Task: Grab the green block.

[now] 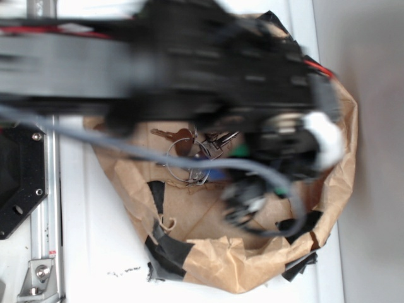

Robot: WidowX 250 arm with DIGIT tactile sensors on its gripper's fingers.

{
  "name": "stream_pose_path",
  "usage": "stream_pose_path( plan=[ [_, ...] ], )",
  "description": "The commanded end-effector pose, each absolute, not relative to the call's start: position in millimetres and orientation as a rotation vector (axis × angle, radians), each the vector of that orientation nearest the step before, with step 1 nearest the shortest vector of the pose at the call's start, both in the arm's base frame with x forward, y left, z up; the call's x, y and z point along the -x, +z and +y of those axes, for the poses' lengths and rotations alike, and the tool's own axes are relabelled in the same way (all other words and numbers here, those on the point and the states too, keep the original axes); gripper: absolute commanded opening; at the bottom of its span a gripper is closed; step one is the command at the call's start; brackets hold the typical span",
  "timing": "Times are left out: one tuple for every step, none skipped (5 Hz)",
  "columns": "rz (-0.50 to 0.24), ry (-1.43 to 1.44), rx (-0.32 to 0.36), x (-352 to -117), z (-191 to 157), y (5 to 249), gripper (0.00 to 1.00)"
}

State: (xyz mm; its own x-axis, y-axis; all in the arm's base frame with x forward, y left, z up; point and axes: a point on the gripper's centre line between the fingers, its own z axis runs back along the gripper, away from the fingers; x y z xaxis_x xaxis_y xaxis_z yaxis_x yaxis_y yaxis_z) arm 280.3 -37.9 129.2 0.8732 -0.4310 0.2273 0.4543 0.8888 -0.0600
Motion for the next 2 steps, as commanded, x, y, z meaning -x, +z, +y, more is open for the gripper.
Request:
stream_pose_path(
  plan=[
    [-0.187,-0.291,0.053,-264.6,-56.5,205.1,0.00],
    [-0.170,-0.253,0.030,-268.2,-55.8,202.0,0.00]
  ],
)
